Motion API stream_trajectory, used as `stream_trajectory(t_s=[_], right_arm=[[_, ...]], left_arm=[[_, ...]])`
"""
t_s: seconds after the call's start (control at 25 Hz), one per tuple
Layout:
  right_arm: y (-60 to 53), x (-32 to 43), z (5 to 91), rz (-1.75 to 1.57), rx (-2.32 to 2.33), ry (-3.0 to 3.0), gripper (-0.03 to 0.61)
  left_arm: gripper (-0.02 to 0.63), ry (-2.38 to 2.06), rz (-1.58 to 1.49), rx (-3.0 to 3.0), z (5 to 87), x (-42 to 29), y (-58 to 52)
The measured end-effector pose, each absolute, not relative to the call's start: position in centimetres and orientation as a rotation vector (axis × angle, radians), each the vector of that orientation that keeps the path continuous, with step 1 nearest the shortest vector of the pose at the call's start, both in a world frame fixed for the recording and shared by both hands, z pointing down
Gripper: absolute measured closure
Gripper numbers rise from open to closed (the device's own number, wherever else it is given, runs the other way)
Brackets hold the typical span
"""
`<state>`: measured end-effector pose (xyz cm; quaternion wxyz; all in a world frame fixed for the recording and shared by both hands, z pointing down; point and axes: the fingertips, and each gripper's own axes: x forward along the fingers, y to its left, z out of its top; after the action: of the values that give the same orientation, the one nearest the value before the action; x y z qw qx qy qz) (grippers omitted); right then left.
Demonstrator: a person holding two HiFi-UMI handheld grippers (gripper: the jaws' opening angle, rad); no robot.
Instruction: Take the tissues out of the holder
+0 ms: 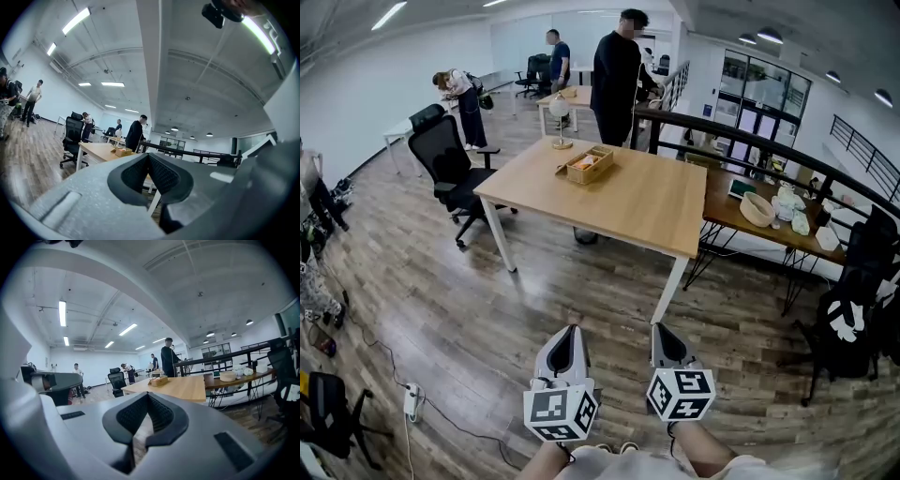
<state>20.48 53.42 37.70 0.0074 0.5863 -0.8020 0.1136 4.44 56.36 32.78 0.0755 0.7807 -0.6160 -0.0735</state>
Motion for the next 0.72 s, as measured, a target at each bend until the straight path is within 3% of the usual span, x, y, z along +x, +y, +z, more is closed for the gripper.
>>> stream_trajectory(t_s=[0.72], right_arm=[[47.5, 19.8, 39.5, 0.432, 1.909, -2.434, 0.581]], left_arm=[[0.603, -1.899, -0.170, 2.307, 34.0, 0.0, 52.0]])
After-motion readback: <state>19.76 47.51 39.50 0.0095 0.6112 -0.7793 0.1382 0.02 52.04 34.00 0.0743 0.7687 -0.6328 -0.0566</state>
